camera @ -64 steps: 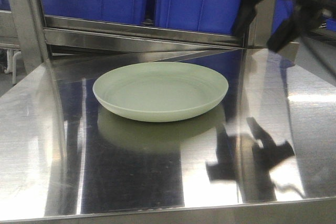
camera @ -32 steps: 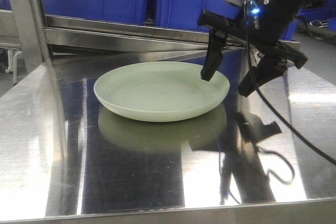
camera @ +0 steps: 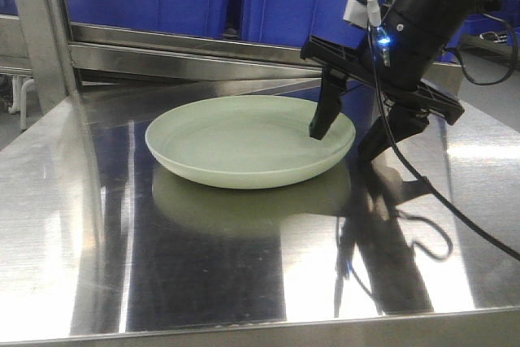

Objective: Place green plate on second shelf with right arm
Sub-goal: 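Lower the right gripper onto the rim of the pale green plate, then close the right gripper on the plate rim and lift it upright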

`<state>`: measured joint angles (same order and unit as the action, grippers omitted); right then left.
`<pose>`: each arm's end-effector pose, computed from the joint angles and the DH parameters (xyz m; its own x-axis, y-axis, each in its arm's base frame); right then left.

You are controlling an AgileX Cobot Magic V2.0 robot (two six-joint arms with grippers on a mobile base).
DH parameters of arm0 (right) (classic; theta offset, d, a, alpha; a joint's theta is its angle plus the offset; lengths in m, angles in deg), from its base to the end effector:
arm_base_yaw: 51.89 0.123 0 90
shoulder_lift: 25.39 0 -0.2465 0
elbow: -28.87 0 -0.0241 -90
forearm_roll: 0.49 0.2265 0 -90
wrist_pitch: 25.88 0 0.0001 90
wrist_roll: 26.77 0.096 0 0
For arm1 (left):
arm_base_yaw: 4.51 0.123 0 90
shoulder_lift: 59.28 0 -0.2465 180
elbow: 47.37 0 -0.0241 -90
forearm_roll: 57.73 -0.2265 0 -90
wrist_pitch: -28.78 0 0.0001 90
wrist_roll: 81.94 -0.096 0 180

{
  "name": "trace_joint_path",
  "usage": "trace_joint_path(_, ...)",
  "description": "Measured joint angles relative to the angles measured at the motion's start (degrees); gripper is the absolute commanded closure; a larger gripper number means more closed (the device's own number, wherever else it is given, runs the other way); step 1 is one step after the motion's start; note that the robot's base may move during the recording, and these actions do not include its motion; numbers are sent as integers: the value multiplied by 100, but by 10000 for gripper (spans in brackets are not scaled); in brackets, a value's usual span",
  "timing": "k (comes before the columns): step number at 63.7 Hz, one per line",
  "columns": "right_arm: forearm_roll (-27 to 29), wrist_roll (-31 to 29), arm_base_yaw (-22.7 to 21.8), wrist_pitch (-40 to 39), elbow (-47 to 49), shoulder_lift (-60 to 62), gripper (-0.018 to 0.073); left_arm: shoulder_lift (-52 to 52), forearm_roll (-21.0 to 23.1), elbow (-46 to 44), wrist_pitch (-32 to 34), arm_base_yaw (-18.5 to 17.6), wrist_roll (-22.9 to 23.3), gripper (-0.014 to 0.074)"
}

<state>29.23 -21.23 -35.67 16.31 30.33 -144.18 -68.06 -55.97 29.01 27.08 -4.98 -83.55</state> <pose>0.3448 0.1336 0.1740 -0.9570 0.1897 -0.2195 0.0687 0.8833 0.4638 0.0759 -0.0007 0.2089 0.0548 -0.0031 -0.9985 0.0093 1.0000 -0.0026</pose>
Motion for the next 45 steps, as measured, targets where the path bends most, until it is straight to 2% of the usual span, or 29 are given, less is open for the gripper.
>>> trace_joint_path(14, 18, 0, 0, -13, 47, -100, 286, 0, 0, 0, 0, 0, 0, 466)
trace_joint_path(25, 41, 0, -21, 3, 97, -134, 520, 0, 0, 0, 0, 0, 0, 466)
trace_joint_path(34, 60, -3, -79, 96, 222, -38, 503, 0, 0, 0, 0, 0, 0, 466)
trace_joint_path(45, -507, -13, -126, 170, 222, 601, 504, 0, 0, 0, 0, 0, 0, 466)
